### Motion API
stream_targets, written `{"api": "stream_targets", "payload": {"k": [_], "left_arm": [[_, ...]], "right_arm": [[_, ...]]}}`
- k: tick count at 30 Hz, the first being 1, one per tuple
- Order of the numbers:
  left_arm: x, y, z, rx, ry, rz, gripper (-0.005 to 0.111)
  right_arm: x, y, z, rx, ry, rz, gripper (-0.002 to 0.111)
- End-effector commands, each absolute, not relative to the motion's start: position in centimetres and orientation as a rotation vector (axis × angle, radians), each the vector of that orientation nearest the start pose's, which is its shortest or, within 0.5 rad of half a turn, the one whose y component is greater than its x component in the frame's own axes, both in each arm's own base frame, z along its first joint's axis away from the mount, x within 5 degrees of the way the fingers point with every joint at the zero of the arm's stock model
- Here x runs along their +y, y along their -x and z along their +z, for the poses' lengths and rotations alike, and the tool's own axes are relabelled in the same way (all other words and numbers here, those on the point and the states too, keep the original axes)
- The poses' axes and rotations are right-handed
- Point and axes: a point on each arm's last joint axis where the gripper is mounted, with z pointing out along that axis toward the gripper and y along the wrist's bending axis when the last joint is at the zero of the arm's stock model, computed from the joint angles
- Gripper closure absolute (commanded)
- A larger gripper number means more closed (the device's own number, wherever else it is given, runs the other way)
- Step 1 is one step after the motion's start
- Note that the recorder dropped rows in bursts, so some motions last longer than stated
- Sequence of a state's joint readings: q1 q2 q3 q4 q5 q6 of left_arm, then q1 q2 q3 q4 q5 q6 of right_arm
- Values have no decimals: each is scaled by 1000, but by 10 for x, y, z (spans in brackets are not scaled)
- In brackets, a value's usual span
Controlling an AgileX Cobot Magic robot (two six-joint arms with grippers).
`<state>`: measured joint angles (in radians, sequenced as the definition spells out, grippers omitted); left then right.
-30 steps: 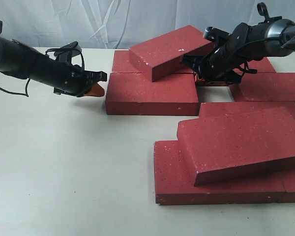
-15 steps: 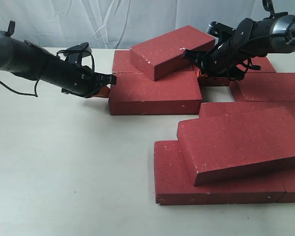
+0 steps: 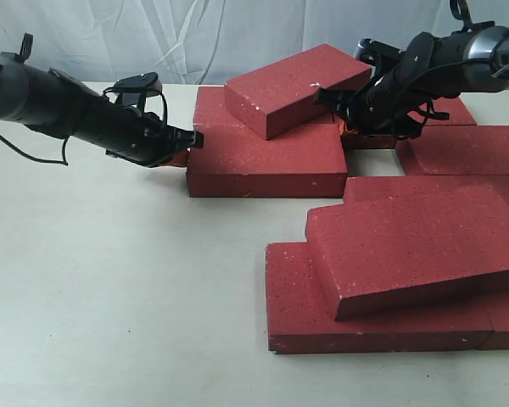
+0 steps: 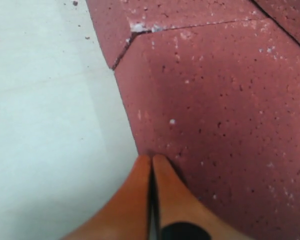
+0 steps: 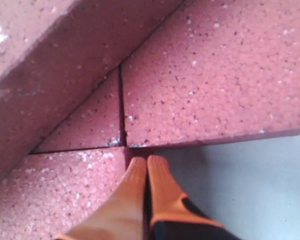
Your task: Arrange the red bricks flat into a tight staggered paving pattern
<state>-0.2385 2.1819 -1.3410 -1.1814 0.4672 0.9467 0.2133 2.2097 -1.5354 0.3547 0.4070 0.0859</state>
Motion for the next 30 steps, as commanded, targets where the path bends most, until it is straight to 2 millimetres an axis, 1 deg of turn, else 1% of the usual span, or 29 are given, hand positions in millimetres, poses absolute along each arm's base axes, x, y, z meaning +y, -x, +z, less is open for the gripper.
{"api": "stream_targets", "payload": {"k": [1,5,11,17,22,25,27,30], "left_arm": [[-150,-417,106,2529,-258,-728,107],[-150,-417,106,2529,-257,-726,107],[-150,-417,106,2529,-257,-726,107],[-152,-415,106,2537,-267,-761,107],[-153,-414,107,2538,-266,-774,107],[-155,-412,108,2543,-263,-831,107],[-157,-411,109,2534,-297,-861,107],[-158,-411,110,2529,-292,-878,107]], "right_arm": [[125,-455,141,2564,-176,447,109],[133,-454,156,2515,-133,456,109],[134,-455,173,2475,-140,480,109],[135,-455,179,2494,-106,474,109],[135,-454,192,2464,-100,479,109],[134,-453,198,2464,-96,481,109],[134,-452,200,2468,-93,483,109],[134,-451,201,2474,-90,485,109]]}}
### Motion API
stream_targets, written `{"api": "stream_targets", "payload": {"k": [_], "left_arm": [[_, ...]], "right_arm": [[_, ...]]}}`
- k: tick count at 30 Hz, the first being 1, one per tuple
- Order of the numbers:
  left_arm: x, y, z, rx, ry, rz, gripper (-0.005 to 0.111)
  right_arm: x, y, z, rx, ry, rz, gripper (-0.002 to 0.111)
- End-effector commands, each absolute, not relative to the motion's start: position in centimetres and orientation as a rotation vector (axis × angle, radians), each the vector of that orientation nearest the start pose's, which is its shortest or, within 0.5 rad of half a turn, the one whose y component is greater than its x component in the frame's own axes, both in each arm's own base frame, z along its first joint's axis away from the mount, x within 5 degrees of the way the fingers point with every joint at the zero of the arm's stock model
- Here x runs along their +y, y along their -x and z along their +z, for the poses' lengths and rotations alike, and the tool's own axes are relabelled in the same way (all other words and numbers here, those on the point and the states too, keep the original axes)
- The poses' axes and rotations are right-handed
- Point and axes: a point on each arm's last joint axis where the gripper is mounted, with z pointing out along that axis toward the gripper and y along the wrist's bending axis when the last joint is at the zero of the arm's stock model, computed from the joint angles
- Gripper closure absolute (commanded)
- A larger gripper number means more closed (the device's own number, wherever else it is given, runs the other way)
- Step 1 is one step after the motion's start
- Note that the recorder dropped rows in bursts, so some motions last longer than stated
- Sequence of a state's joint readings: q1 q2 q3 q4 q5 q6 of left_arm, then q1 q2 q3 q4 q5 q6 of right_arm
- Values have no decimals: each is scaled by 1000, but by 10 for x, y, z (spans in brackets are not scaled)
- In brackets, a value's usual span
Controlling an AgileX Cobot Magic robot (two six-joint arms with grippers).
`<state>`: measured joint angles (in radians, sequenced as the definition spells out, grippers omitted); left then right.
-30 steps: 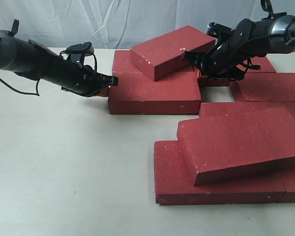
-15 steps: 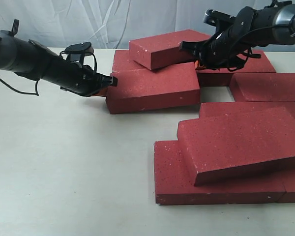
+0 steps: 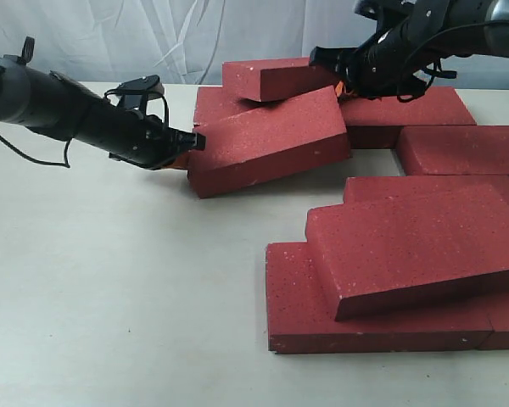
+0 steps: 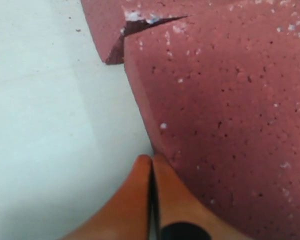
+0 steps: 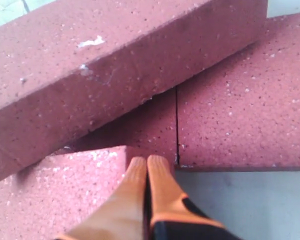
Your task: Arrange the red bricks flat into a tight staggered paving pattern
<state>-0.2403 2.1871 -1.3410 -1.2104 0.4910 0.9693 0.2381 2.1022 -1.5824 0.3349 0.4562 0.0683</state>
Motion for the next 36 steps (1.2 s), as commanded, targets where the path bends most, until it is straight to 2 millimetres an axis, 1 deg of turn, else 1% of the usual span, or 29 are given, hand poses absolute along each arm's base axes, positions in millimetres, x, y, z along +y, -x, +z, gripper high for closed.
{"api": "stream_targets", "payload": {"k": [1,6,10,13,19,23,24,28,30,32,33,34,35,36], "left_arm": [[-159,-411,110,2529,-290,-882,107],[-158,-411,110,2530,-290,-886,107],[-150,-414,110,2526,-256,-883,107],[-144,-416,111,2523,-226,-894,107],[-145,-416,112,2518,-215,-924,107],[-145,-417,113,2509,-179,-943,107],[-144,-417,113,2508,-174,-943,107],[-141,-418,113,2508,-167,-943,107],[-138,-419,113,2507,-157,-942,107],[-134,-420,114,2505,-151,-952,107],[-129,-421,115,2502,-140,-955,107],[-125,-422,115,2502,-124,-957,107],[-121,-423,116,2510,-73,-975,107],[-116,-424,116,2521,-18,-992,107]], "right_arm": [[134,-451,202,2479,-89,486,109],[129,-447,198,2533,-30,394,109],[122,-446,195,2572,-14,270,109],[116,-446,193,2584,8,207,109],[106,-448,192,2590,-12,175,109],[103,-450,184,2603,-4,149,109],[103,-451,178,2608,-1,146,109],[102,-454,174,2597,-10,148,109],[97,-454,179,2594,-28,145,109],[89,-451,193,2591,-51,138,109],[84,-448,204,2587,-69,137,109],[83,-446,210,2586,-72,139,109],[81,-441,223,2587,-74,135,109],[81,-437,230,2593,-64,130,109]]}}
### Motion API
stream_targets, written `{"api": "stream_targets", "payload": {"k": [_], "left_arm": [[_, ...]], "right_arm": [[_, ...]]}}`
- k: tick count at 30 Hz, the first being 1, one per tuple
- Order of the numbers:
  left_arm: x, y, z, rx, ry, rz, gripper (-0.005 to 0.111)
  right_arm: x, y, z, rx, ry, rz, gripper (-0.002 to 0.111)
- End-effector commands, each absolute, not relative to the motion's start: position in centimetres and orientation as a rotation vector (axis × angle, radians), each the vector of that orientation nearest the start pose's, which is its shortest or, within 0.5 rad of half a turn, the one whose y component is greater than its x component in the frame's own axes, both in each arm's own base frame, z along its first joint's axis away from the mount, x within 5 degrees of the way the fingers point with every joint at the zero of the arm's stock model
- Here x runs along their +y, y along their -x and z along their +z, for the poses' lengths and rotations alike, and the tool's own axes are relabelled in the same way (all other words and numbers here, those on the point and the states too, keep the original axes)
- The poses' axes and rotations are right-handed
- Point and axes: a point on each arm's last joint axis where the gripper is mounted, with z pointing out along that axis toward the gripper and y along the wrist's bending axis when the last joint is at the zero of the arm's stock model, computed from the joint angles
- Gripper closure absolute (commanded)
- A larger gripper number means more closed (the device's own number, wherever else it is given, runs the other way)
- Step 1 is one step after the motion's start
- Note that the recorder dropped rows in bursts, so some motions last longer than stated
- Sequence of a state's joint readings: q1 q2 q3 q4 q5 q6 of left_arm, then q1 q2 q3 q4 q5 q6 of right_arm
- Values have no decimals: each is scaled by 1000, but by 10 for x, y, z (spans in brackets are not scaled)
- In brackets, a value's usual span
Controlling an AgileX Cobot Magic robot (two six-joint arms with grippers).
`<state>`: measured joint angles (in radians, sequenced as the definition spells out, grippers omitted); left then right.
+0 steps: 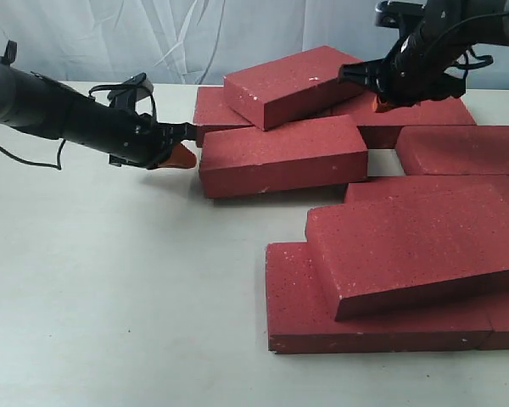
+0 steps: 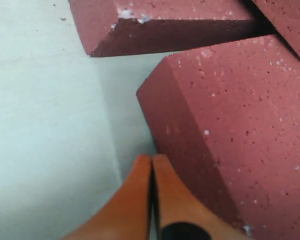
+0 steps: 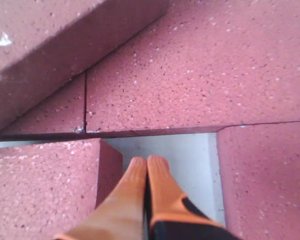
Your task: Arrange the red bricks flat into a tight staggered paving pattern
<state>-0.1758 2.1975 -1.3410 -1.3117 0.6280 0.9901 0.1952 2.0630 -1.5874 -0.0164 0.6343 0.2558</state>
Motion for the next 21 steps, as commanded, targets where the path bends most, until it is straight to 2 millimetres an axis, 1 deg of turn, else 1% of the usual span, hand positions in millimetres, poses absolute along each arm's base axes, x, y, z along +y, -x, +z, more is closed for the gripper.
{"api": "stream_targets", "payload": {"k": [1,2,3,6,7,8,11,14,17,21], "left_arm": [[-112,-423,116,2535,14,-1016,107],[-109,-422,116,2552,23,-1036,107],[-108,-421,115,2566,21,-1034,107],[-106,-417,111,2641,-1,-988,107],[-106,-416,111,2649,-11,-986,107],[-107,-414,111,2659,-19,-1014,107],[-109,-411,112,2675,-29,-1064,107],[-110,-410,112,2680,-40,-1075,107],[-110,-410,112,2684,-33,-1081,107],[-111,-408,113,2689,-42,-1106,107]], "right_arm": [[83,-432,237,2606,-19,122,109],[87,-425,242,2630,37,117,109],[90,-422,243,2650,76,113,109],[107,-406,241,2765,275,113,109],[112,-404,240,2776,303,124,109],[121,-401,240,2782,345,164,109],[133,-395,239,2793,421,190,109],[141,-392,230,2833,469,189,109],[147,-393,213,2884,499,191,109],[156,-394,199,2906,517,270,109]]}}
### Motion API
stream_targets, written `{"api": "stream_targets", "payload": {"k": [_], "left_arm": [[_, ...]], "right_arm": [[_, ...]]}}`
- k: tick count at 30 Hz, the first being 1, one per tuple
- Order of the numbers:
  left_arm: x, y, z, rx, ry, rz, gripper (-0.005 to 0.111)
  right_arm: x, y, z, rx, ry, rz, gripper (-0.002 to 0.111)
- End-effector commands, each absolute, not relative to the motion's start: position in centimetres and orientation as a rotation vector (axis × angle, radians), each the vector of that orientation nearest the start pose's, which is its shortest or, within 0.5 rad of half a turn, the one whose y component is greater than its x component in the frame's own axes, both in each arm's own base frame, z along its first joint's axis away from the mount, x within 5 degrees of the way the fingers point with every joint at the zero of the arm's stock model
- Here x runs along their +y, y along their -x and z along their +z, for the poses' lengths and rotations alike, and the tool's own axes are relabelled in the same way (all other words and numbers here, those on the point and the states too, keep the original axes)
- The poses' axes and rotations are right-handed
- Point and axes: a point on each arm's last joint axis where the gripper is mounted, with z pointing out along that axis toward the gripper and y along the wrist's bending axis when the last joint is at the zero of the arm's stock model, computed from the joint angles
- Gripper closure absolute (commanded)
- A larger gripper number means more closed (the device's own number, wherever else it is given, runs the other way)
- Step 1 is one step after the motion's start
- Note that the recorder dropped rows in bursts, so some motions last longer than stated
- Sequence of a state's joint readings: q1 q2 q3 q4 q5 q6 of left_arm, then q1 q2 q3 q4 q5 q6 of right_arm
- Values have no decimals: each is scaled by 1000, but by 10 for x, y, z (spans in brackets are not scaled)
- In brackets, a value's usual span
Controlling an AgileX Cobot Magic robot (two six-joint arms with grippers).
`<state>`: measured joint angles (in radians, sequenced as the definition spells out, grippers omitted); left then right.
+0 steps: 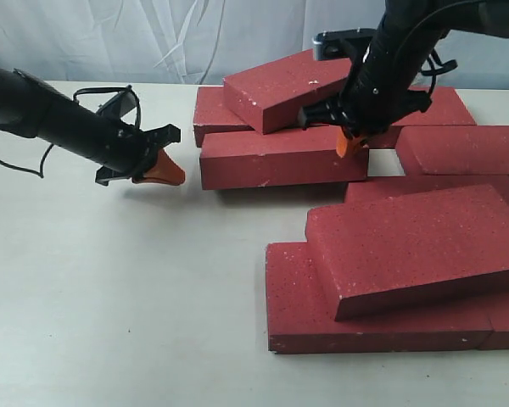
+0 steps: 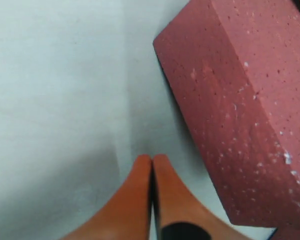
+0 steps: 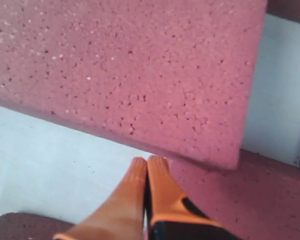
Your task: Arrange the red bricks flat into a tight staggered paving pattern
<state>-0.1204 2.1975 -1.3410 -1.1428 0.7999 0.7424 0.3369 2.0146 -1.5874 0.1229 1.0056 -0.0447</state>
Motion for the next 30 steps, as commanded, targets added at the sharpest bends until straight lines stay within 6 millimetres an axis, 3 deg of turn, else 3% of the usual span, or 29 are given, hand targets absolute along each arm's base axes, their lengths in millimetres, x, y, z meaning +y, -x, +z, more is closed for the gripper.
{"api": "stream_targets", "payload": {"k": [1,11,22,30], "left_arm": [[-111,-408,113,2690,-45,-1112,107],[-111,-408,113,2691,-47,-1116,107],[-112,-407,114,2690,-45,-1128,107],[-112,-407,114,2690,-44,-1139,107]], "right_arm": [[158,-394,197,2910,520,302,109],[177,-396,178,2885,573,383,109],[179,-404,171,2832,508,387,109],[179,-406,153,2875,517,370,109]]}}
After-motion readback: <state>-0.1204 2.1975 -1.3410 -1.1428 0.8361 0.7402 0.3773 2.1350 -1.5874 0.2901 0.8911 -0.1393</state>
